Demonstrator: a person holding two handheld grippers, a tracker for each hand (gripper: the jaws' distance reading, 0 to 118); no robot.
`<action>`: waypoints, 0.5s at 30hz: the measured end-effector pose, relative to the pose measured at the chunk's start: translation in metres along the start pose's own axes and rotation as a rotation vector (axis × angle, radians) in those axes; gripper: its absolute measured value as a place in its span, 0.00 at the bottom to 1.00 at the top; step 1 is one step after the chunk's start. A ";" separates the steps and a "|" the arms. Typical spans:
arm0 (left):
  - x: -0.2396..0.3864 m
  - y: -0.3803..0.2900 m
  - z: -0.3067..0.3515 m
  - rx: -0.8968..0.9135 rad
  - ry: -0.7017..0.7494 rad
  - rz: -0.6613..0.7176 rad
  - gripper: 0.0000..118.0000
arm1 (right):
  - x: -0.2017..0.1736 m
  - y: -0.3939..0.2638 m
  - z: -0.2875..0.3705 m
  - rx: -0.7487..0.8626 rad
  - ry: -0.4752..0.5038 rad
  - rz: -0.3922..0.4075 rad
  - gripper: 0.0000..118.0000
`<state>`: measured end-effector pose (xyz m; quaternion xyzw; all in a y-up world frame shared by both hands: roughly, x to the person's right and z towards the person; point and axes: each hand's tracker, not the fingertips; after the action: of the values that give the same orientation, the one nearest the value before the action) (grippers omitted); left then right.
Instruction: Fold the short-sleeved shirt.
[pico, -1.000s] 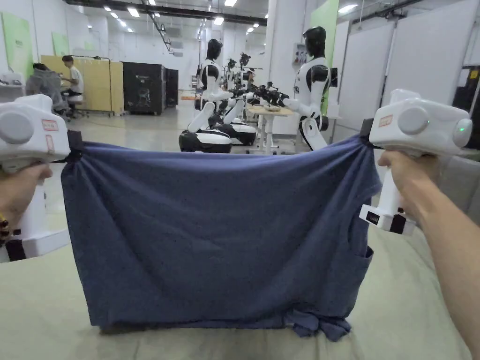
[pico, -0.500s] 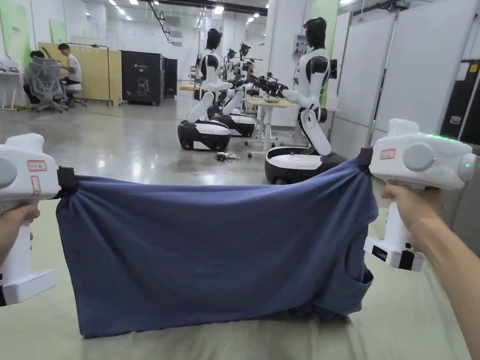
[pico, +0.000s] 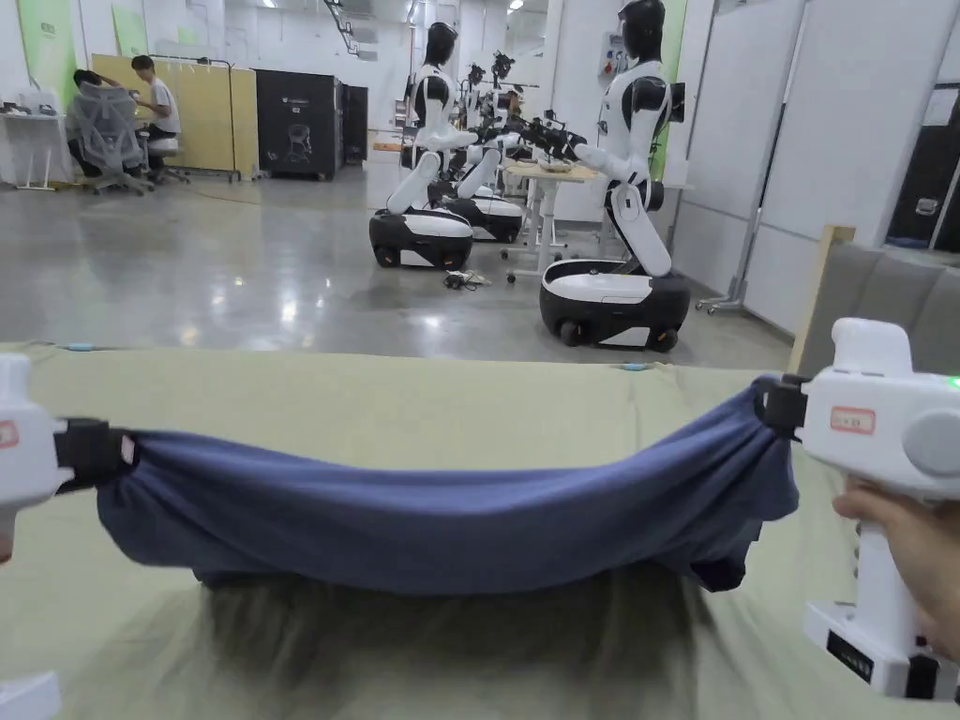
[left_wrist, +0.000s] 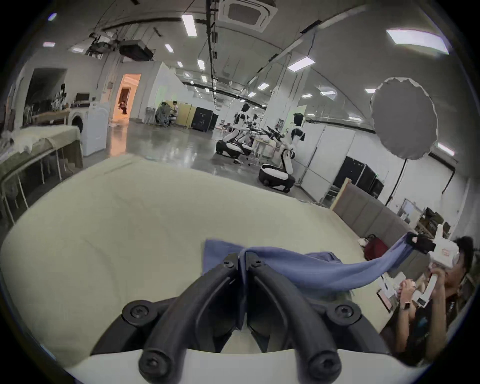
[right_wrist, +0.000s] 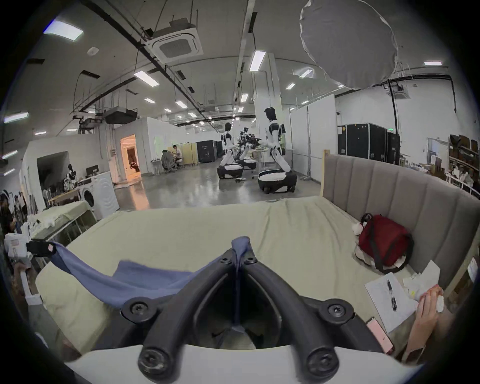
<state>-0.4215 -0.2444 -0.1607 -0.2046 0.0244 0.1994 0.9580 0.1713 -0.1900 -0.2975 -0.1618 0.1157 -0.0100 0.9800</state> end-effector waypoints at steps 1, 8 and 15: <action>-0.005 -0.017 0.009 -0.013 0.012 0.011 0.00 | 0.001 -0.013 0.010 -0.009 0.006 0.001 0.04; -0.031 -0.111 0.043 -0.143 0.076 -0.024 0.01 | 0.008 -0.102 0.045 -0.193 0.026 0.025 0.04; -0.044 -0.170 0.038 -0.302 0.098 -0.051 0.00 | 0.016 -0.191 0.039 -0.446 -0.040 0.061 0.04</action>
<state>-0.3968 -0.3874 -0.0549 -0.3562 0.0355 0.1661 0.9189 0.1995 -0.3597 -0.2043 -0.3711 0.1004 0.0485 0.9219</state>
